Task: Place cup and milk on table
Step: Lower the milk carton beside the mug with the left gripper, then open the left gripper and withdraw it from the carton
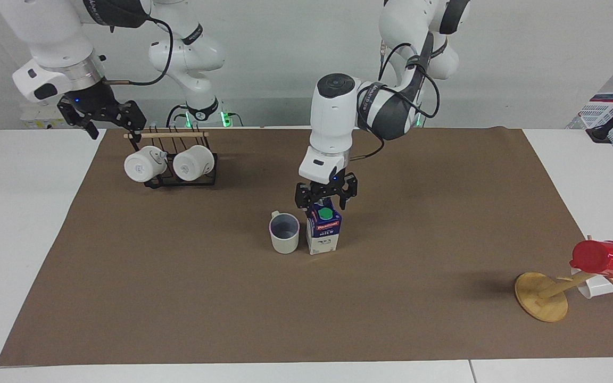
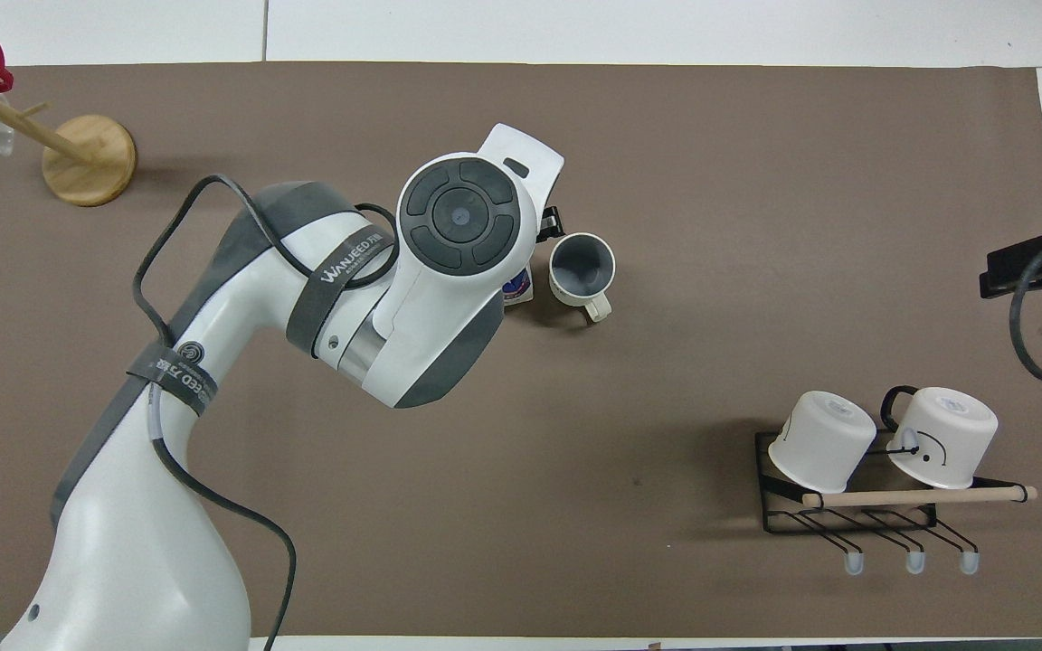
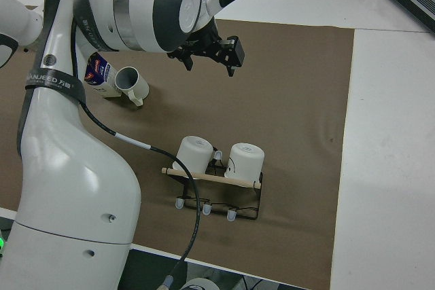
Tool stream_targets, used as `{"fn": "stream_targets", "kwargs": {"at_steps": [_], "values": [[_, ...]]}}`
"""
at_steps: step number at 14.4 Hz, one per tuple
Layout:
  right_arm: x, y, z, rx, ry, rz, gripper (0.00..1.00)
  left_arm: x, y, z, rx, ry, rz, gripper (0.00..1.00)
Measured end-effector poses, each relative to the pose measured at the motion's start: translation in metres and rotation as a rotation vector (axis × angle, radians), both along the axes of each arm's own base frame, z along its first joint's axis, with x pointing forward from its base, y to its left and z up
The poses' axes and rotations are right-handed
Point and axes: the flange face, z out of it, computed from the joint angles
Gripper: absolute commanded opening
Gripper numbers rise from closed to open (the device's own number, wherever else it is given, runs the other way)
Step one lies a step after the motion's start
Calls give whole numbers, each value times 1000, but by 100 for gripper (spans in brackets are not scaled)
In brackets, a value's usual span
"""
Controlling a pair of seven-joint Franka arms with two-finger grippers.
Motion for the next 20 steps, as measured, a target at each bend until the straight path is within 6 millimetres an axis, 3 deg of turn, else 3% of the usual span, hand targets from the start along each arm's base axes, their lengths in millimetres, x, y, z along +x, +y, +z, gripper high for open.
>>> {"fn": "stream_targets", "kwargs": {"at_steps": [4, 8, 12, 17, 20], "values": [[1, 0, 6, 9, -14, -2, 100, -8, 12, 44, -16, -28, 8, 100], [2, 1, 4, -16, -9, 4, 100, -2, 60, 72, 28, -20, -30, 100], [3, 2, 3, -16, -8, 6, 100, 11, 141, 82, 73, 3, -88, 100], [3, 2, 3, -16, -8, 6, 100, 28, 270, 109, 58, 75, -177, 100], [3, 2, 3, -16, -8, 7, 100, 31, 332, 127, 59, 88, -210, 100]]}}
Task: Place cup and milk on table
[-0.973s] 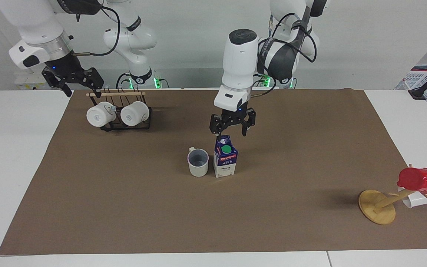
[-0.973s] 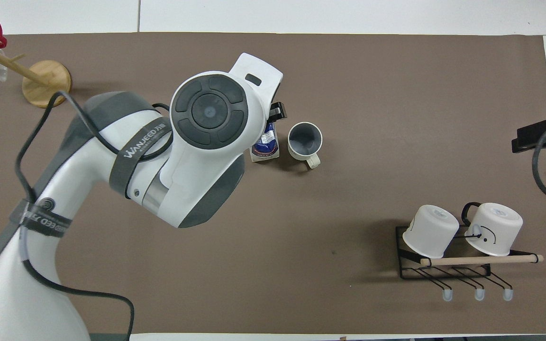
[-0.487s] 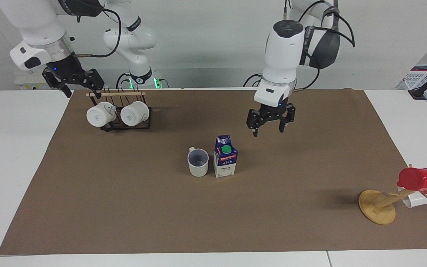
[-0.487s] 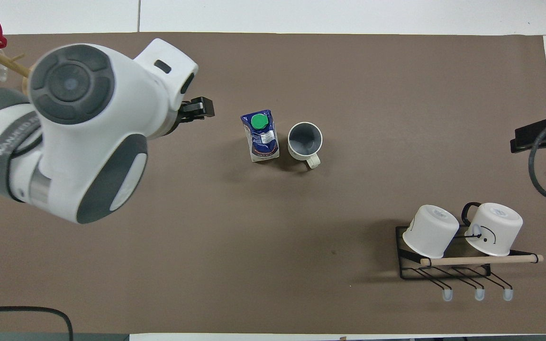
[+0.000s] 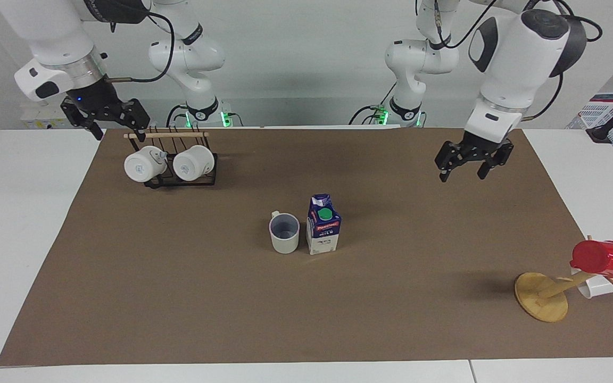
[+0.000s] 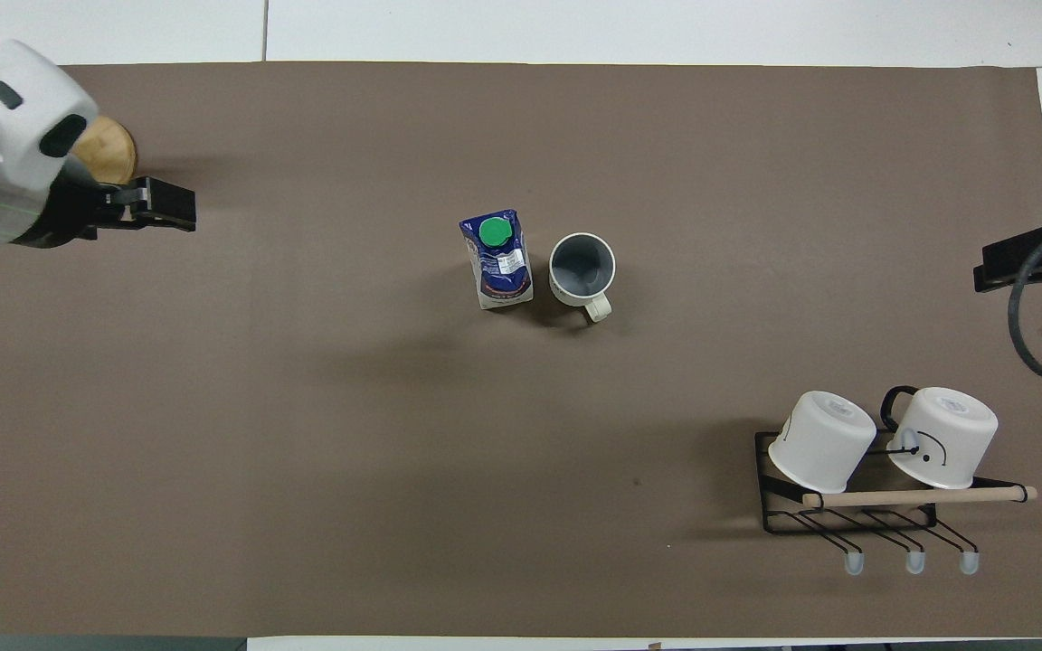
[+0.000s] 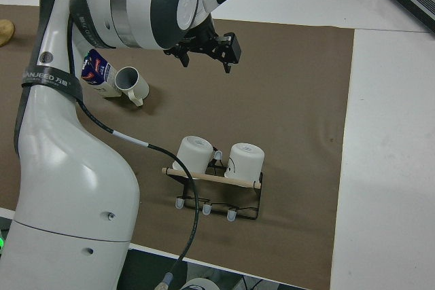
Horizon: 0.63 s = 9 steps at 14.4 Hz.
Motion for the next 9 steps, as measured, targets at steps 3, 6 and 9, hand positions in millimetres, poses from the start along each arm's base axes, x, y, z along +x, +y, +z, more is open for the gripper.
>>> {"fn": "stream_targets", "kwargs": {"at_steps": [3, 6, 9], "values": [[1, 0, 1, 0, -10, 1, 100, -3, 34, 27, 11, 15, -42, 100], [2, 1, 1, 0, -16, 1, 100, -9, 51, 44, 17, 50, -54, 100], [2, 1, 1, 0, -18, 1, 100, -10, 64, 51, 21, 65, -76, 100]]}}
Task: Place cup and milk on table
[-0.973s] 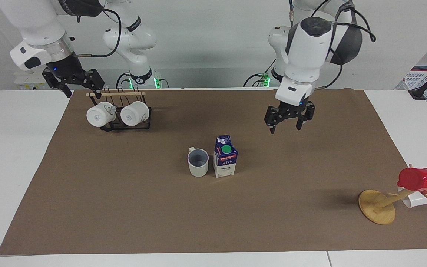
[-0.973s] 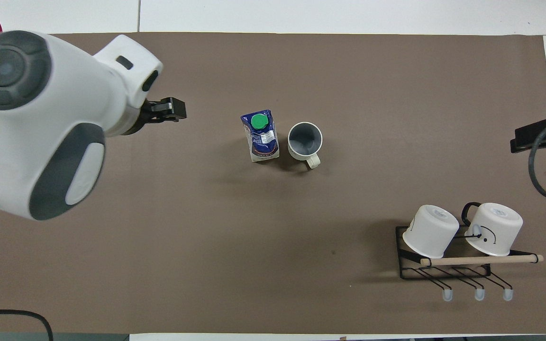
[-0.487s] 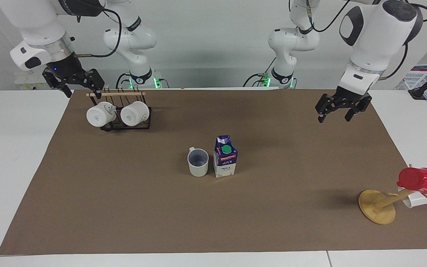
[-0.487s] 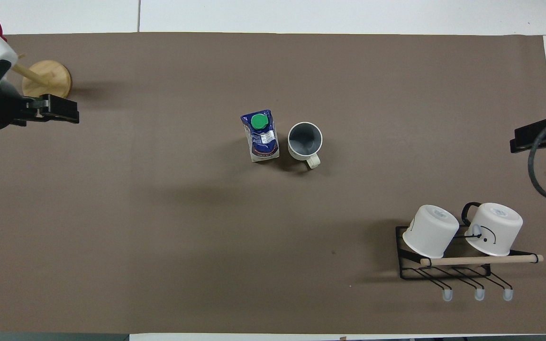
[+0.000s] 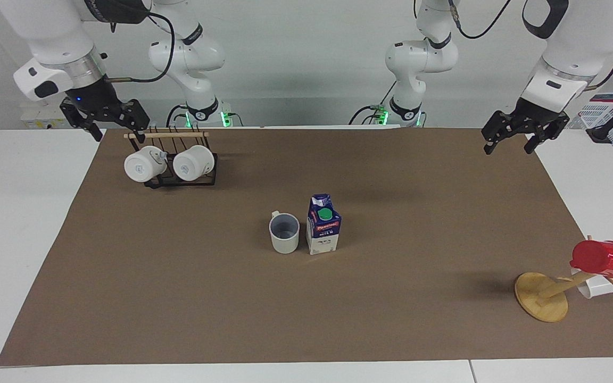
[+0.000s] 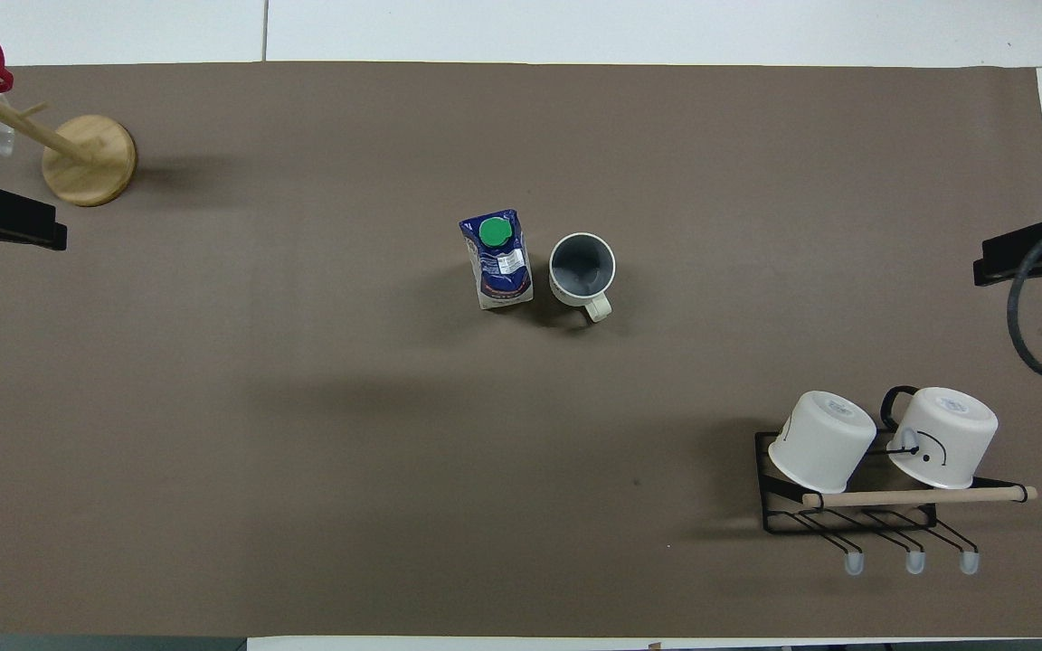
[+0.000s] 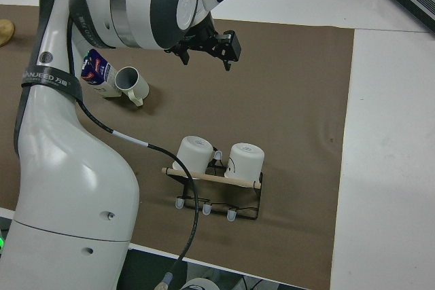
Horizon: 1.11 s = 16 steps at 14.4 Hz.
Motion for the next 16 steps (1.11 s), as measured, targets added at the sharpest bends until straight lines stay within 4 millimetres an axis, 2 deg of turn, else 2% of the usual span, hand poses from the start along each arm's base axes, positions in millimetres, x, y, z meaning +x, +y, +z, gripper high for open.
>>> {"fn": "stream_targets", "kwargs": {"at_steps": [3, 5, 16], "values": [[0, 0, -1, 0, 2, 0, 100, -1, 17, 0, 4, 11, -37, 100], [1, 0, -1, 0, 1, 0, 100, -1, 22, 0, 4, 14, -37, 100], [1, 0, -2, 0, -1, 0, 100, -10, 14, 1, 2, 21, -37, 100]]}}
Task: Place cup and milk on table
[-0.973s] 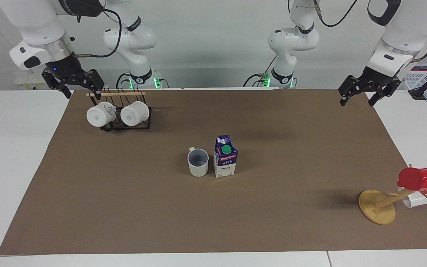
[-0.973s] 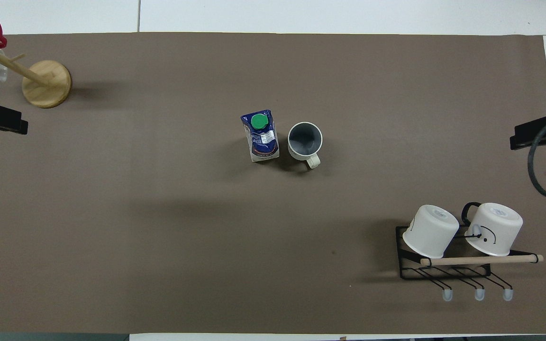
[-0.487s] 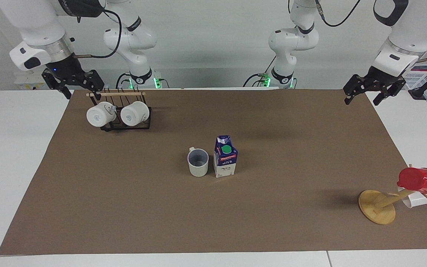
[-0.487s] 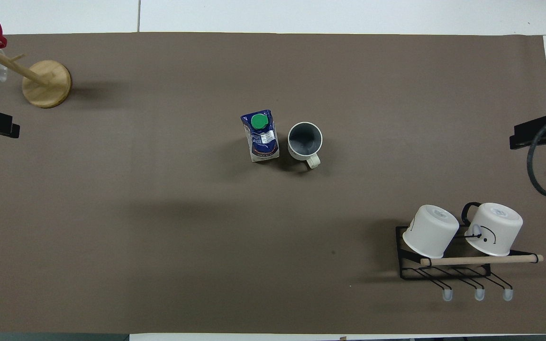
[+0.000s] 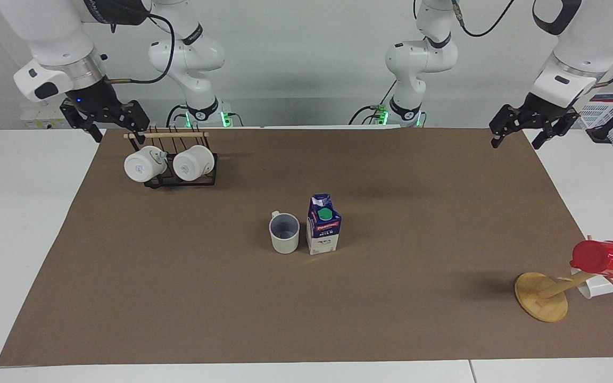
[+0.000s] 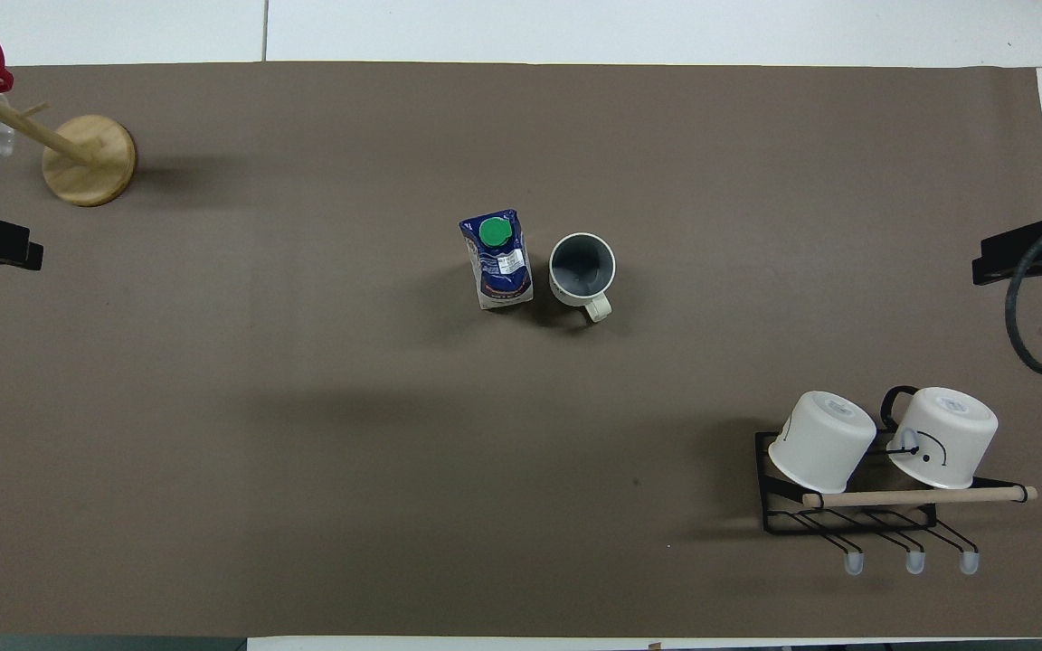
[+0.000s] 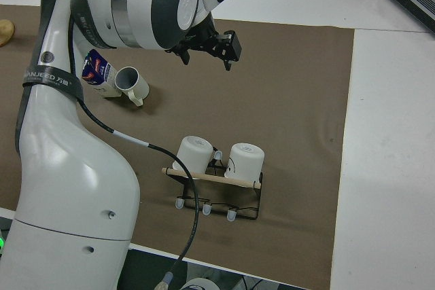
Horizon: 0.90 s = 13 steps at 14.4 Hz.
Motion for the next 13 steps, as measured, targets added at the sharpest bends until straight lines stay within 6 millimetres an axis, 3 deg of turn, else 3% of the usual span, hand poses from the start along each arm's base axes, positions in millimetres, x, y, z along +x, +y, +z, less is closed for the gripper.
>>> {"fn": "stream_targets", "kwargs": {"at_steps": [13], "values": [[0, 0, -1, 0, 3, 0, 100, -2, -2, 1, -16, -1, 44, 100]]}}
